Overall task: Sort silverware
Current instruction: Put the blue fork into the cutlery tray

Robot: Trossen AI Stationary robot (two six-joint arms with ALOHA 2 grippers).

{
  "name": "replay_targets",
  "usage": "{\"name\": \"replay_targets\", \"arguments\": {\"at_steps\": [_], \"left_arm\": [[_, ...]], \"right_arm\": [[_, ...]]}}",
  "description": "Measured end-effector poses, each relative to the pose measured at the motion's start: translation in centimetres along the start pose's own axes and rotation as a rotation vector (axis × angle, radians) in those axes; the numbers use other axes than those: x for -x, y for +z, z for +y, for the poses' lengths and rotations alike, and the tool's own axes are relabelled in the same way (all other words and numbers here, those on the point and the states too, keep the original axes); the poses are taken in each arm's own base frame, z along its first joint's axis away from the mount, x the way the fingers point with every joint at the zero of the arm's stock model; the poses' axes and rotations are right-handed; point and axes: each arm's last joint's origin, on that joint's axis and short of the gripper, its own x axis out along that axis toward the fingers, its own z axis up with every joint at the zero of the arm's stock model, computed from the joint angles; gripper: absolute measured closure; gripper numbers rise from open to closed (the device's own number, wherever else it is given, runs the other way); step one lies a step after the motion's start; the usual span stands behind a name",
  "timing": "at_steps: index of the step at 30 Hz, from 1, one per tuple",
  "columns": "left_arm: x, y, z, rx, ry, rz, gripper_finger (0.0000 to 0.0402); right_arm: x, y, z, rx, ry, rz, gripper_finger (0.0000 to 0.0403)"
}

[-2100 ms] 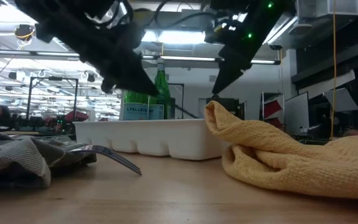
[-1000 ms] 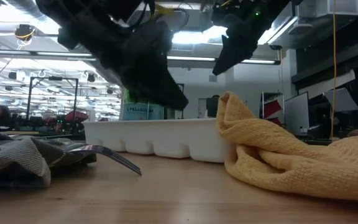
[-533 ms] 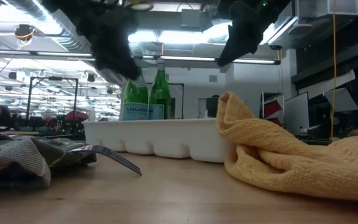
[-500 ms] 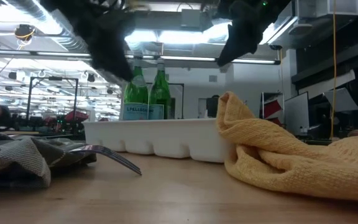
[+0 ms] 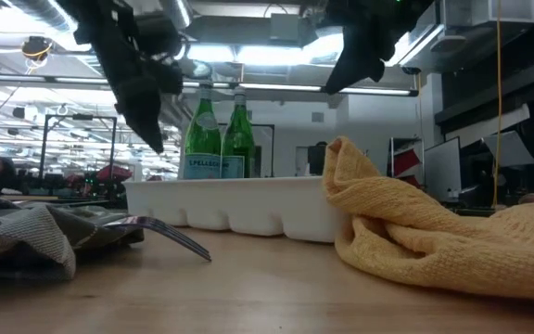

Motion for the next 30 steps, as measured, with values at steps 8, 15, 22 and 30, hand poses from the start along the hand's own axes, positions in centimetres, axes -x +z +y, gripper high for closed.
{"name": "replay_targets", "arguments": {"at_steps": [8,15,22,30], "left_arm": [[-2.6,-2.2,1.0,-0.159,-0.067,0.117,0.03],[-4.7,-3.4,1.1,-0.236,-0.068,0.208,0.03],[-6.7,-3.5,1.3,-0.311,-0.053,0.25,0.03],[-8.5,-3.7,1.4,-0.338,-0.006,0.317,0.03]], "right_arm": [[1.3,0.2,-0.1,-0.041,0.045,-0.034,0.0382],[1.7,0.3,-0.1,-0.043,0.044,-0.045,0.0382],[1.7,0.3,-0.1,-0.043,0.043,-0.045,0.0382],[1.7,0.3,-0.1,-0.043,0.043,-0.046,0.0382]]}}
